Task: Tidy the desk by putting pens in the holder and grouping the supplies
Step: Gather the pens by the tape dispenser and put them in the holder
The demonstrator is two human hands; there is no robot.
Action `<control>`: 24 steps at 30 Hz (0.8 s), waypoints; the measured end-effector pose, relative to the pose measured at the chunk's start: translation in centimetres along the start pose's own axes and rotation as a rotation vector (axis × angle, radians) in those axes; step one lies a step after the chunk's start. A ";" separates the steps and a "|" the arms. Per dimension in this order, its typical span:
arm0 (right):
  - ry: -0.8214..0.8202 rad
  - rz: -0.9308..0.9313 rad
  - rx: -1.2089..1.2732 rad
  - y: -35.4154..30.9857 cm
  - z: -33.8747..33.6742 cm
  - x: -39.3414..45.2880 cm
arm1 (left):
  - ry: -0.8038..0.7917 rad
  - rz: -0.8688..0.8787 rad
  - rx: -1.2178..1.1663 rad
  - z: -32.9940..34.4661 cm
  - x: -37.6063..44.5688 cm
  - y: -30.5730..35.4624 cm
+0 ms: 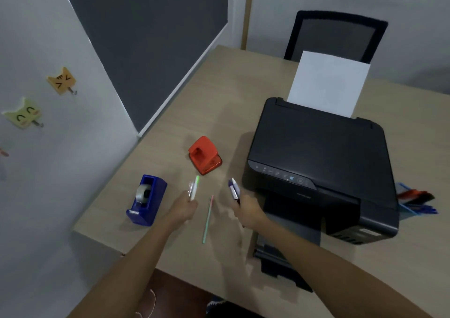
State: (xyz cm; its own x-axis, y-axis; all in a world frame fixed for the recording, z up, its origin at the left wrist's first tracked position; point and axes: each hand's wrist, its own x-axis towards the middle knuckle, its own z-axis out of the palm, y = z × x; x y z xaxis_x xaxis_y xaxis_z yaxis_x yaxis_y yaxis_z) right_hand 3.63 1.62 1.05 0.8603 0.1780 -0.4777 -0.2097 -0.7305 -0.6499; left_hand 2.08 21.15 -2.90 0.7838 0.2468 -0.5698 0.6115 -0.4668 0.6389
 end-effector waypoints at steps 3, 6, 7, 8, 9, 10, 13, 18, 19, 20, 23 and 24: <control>-0.008 -0.100 0.126 -0.7 -3.5 -1.9 | 0.030 -0.026 0.110 3.7 -0.2 0.5; -0.008 -0.145 0.221 -1.1 -6.6 -3.4 | 0.078 -0.008 0.257 6.4 -0.3 0.8; -0.013 -0.165 0.277 -1.3 -7.6 -3.8 | 0.093 -0.003 0.292 6.9 -0.3 0.8; -0.029 -0.182 0.337 -1.4 -8.6 -4.2 | 0.109 -0.001 0.324 7.3 -0.3 0.8; -0.048 -0.202 0.394 -1.4 -9.6 -4.6 | 0.125 0.008 0.359 7.6 -0.4 0.8; -0.066 -0.217 0.443 -1.4 -10.7 -5.1 | 0.131 0.022 0.401 7.8 -0.4 0.8; -0.099 -0.232 0.572 -0.9 -14.4 -6.6 | 0.133 0.053 0.478 8.0 -0.5 1.3; 0.005 -0.269 0.548 3.0 -22.5 -8.4 | 0.319 0.195 0.163 6.5 -2.7 6.2; 0.033 -0.254 0.539 4.3 -24.3 -8.7 | 0.319 0.250 0.017 6.1 -3.7 8.2; 0.071 -0.236 0.527 5.8 -26.2 -9.1 | 0.301 0.315 -0.141 5.9 -4.7 10.5; 0.181 -0.153 0.479 11.1 -31.9 -10.7 | 0.275 0.556 -0.418 6.9 -8.3 18.5; 0.205 -0.111 0.453 13.0 -33.6 -11.3 | 0.239 0.626 -0.463 7.9 -9.6 21.2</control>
State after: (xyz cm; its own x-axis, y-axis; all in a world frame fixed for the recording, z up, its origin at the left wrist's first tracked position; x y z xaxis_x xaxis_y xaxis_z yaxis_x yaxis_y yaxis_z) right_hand 6.86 -32.04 17.90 0.9528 0.0719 -0.2951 -0.2534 -0.3476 -0.9027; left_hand 6.67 2.21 12.03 0.9652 0.2553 0.0559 -0.0057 -0.1931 0.9812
